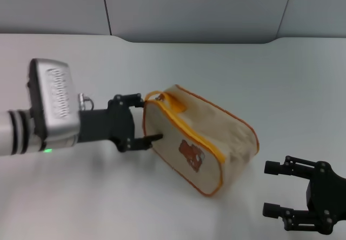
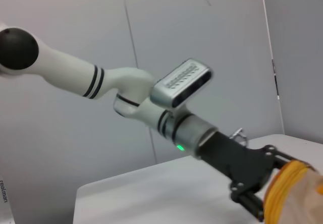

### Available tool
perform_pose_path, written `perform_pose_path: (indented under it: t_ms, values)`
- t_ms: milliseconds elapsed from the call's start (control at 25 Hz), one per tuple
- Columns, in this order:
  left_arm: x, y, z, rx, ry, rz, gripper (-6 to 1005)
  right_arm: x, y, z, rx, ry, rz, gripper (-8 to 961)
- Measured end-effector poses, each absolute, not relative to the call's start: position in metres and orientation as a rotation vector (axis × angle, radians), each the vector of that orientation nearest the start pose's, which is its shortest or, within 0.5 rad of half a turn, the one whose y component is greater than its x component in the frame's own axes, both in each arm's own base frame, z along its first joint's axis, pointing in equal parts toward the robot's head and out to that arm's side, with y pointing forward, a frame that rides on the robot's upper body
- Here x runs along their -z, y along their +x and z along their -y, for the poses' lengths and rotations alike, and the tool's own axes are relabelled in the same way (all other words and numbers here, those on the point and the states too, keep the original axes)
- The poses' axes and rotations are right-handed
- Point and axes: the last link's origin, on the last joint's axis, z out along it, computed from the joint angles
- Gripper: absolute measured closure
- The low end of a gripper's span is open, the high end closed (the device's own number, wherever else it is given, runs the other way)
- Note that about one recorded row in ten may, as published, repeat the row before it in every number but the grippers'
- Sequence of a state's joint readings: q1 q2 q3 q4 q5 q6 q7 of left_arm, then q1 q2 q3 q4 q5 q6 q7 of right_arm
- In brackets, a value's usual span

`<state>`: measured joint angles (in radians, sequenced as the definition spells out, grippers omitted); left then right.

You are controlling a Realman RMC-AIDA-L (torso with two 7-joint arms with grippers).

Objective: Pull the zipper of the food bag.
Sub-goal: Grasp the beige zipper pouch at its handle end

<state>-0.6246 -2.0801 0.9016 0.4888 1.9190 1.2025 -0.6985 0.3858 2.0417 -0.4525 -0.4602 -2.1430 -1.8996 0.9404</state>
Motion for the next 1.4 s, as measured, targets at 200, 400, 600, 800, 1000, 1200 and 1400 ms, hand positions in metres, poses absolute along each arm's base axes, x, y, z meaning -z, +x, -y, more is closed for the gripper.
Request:
perform_pose_path:
  t_ms: [200,400,600,800,1000,1200,1400]
  values:
    - [0.039,-0.272,-0.334,0.41,-2.694,-0.188,263,-0.004,0.302,-0.237,-0.984,-2.764,-0.382,163]
    - [0.036,-0.285,-0.299,0.538,-2.721,-0.113,264,-0.009,0.302,-0.238,-0.993,-2.752,-0.371,163]
    - [0.041,-0.292,-0.275,0.619,-2.754,-0.05,263,-0.021,0.303,-0.236,-1.059,-2.663,-0.344,163]
    - [0.039,-0.295,-0.26,0.702,-2.753,-0.005,263,-0.03,0.308,-0.232,-1.065,-2.613,-0.336,163]
    - [0.034,-0.303,-0.261,0.728,-2.605,0.089,263,-0.031,0.309,-0.23,-1.065,-2.604,-0.337,163]
    - [0.047,-0.314,-0.255,0.716,-2.495,0.146,264,-0.032,0.311,-0.23,-1.067,-2.571,-0.339,163]
    - [0.06,-0.316,-0.248,0.713,-2.504,0.18,264,-0.032,0.312,-0.23,-1.062,-2.568,-0.34,163]
